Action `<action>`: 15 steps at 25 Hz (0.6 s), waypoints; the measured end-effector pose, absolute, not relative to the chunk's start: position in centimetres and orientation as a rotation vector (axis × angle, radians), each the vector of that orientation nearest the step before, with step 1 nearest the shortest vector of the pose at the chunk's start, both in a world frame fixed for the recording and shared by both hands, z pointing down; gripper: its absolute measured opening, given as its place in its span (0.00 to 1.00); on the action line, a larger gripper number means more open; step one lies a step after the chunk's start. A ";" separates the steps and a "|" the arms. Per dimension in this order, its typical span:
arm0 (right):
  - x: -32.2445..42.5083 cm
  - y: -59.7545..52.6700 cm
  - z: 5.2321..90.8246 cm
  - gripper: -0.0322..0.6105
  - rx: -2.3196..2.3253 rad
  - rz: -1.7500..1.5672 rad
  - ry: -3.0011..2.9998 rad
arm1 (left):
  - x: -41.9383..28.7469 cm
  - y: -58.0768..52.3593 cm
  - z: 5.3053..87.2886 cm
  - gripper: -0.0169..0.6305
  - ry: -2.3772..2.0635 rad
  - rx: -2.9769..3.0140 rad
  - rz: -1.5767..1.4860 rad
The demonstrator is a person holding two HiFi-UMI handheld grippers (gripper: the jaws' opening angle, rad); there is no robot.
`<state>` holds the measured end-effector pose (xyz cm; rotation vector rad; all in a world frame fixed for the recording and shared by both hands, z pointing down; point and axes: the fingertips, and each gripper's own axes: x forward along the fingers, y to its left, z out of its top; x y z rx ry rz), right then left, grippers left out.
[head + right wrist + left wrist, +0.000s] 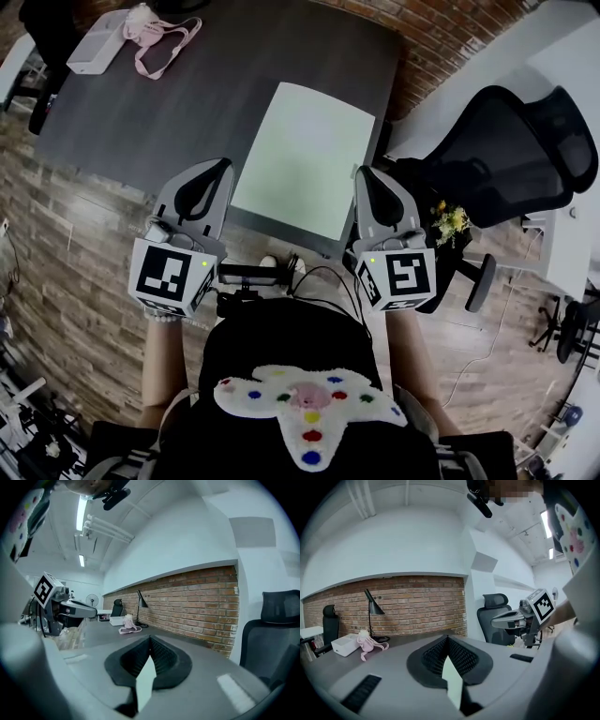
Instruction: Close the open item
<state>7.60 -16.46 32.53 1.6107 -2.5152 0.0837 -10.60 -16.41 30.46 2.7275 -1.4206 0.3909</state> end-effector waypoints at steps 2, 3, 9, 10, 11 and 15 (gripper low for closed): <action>7.5 -16.2 32.0 0.06 1.611 0.063 -2.522 | -10.7 -16.2 30.4 0.04 -1.424 2.724 0.383; 7.5 -16.0 31.8 0.06 1.608 0.054 -2.524 | -10.7 -16.1 30.3 0.04 -1.425 2.721 0.380; 7.7 -15.6 31.6 0.06 1.605 0.059 -2.542 | -10.7 -15.6 30.1 0.04 -1.424 2.715 0.386; 7.7 -15.5 31.7 0.06 1.603 0.061 -2.541 | -10.7 -15.6 30.1 0.04 -1.425 2.715 0.386; 7.7 -15.5 31.8 0.06 1.599 0.061 -2.541 | -10.6 -15.6 30.1 0.04 -1.426 2.715 0.386; 7.4 -15.4 31.8 0.06 1.572 0.043 -2.542 | -10.7 -15.7 30.3 0.04 -1.441 2.701 0.369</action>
